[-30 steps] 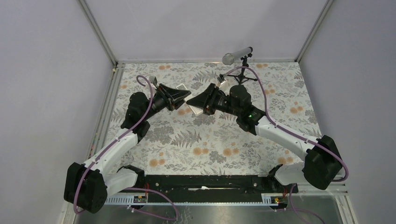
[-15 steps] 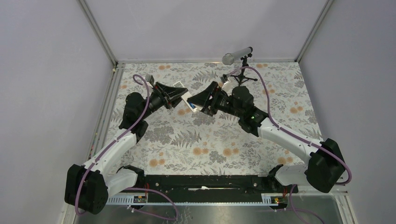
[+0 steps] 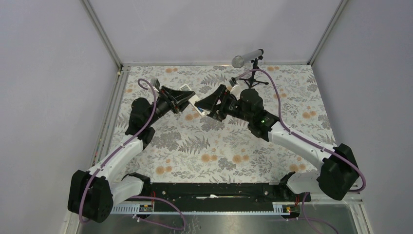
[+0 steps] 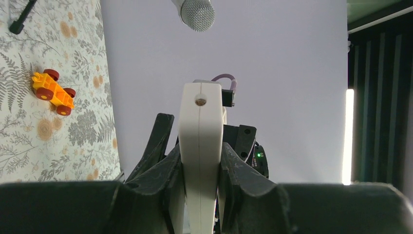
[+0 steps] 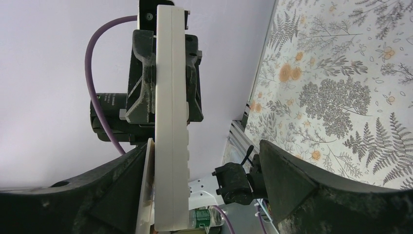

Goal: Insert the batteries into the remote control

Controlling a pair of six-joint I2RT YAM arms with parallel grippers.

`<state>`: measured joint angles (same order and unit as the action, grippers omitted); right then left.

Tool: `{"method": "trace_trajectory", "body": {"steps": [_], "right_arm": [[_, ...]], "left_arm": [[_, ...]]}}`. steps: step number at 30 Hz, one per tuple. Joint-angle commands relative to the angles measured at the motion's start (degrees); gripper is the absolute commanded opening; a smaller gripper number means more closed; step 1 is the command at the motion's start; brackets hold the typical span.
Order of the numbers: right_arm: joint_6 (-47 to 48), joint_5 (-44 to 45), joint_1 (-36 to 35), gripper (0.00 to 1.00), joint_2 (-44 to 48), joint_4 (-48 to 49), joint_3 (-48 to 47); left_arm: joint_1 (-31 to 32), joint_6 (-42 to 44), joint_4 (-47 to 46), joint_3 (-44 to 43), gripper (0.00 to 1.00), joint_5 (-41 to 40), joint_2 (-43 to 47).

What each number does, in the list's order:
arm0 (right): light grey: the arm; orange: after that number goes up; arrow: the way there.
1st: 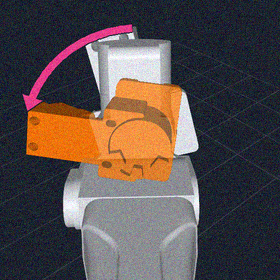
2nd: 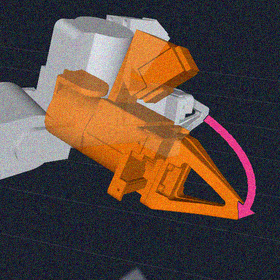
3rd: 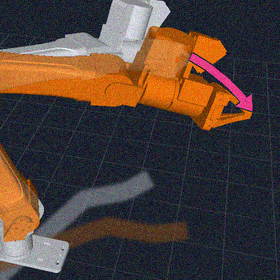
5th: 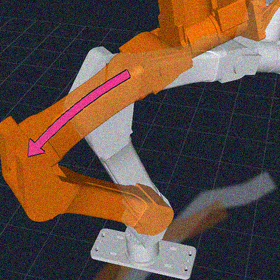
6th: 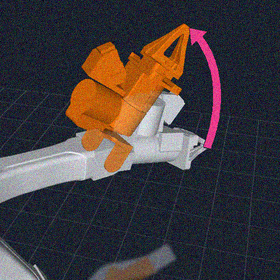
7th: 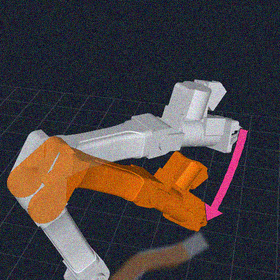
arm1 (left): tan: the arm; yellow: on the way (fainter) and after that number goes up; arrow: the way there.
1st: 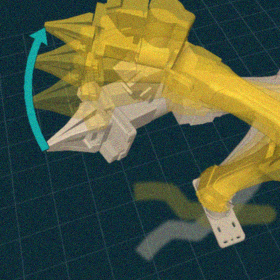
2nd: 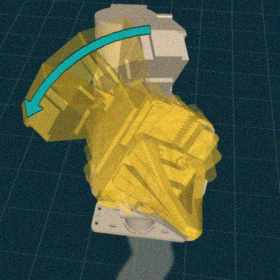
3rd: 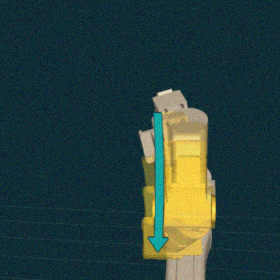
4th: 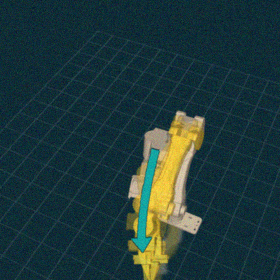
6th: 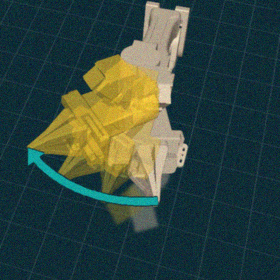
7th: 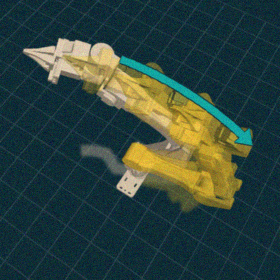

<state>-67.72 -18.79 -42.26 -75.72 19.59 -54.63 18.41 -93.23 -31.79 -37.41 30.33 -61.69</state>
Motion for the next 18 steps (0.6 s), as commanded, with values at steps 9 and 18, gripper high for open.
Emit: {"method": "trace_trajectory", "body": {"steps": [9,18], "right_arm": [[2.73,6.74,-0.6,0.84,-3.25,-2.9,-1.25],[2.59,8.43,-0.59,0.86,-5.3,1.99,-1.72]], "left_arm": [[0.47,-5.01,-18.03,3.7,0.0,-7.83,-2.45],[1.85,-12.85,-25.8,4.86,0.0,-10.14,-6.19]]}}
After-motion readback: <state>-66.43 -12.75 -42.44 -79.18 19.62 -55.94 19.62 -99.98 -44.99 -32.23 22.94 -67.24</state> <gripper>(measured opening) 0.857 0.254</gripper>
